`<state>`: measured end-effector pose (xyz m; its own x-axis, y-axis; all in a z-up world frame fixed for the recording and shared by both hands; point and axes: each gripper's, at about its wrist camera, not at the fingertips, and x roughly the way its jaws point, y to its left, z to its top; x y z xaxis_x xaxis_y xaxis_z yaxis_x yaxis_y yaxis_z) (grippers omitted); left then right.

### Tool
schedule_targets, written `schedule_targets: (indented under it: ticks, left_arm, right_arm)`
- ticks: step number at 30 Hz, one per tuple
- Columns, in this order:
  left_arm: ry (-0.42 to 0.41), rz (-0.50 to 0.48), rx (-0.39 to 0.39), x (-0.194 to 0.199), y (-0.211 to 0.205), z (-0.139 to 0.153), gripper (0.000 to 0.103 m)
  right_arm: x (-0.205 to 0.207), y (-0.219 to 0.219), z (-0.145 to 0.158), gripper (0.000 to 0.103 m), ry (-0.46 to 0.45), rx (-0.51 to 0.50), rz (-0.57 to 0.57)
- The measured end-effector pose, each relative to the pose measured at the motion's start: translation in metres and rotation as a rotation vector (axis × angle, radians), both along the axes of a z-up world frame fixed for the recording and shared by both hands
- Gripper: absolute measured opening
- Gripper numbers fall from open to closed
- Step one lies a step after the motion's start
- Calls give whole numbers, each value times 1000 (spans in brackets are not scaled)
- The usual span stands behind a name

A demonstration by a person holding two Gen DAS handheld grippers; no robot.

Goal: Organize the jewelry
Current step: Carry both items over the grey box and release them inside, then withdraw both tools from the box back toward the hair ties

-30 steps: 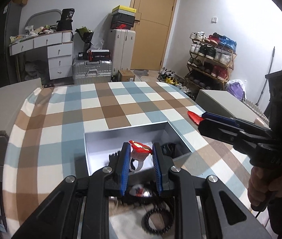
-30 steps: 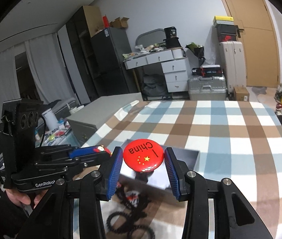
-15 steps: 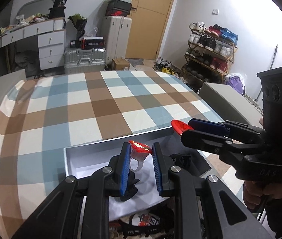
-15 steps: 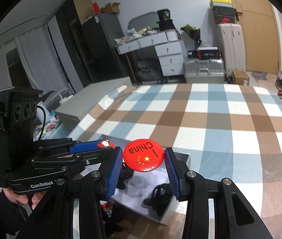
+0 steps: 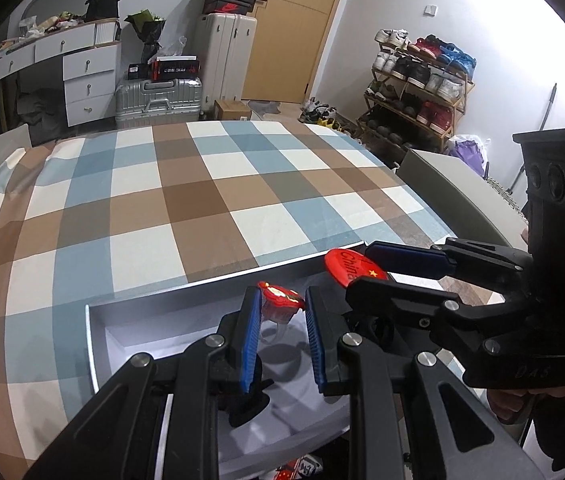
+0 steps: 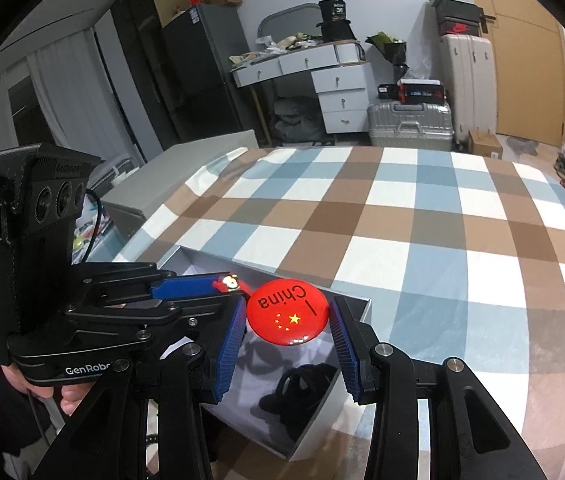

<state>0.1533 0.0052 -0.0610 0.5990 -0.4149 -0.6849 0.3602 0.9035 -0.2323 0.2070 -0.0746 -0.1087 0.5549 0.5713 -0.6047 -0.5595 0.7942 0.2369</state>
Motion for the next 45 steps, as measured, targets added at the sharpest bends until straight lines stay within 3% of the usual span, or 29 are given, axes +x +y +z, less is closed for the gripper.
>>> schedule_targets:
  ticks: [6, 14, 21, 24, 28, 36, 40, 45]
  left_arm:
    - [-15, -30, 1, -1, -4, 3, 19]
    - [-65, 9, 15, -14, 2, 13, 53]
    - [-92, 57, 17, -27, 9, 23, 55]
    - [-107, 65, 27, -34, 8, 26, 55]
    - [-148, 85, 37, -47, 8, 35, 69]
    - [-242, 159, 67, -70, 12, 48, 83]
    - [-241, 183, 72, -78, 14, 48, 85]
    - [-238, 226, 69, -92, 18, 40, 98]
  right_arm:
    - [0, -2, 3, 43, 5, 17, -19]
    - [-22, -15, 21, 57, -69, 63, -50]
    - [-49, -24, 40, 78, -143, 99, -55]
    - [-62, -24, 48, 81, -185, 99, -49]
    - [-79, -24, 58, 87, -229, 100, -46]
    - [-107, -26, 68, 93, -290, 112, -34]
    - [-122, -27, 66, 98, -303, 112, -42]
    - [-137, -26, 58, 101, -308, 105, -52]
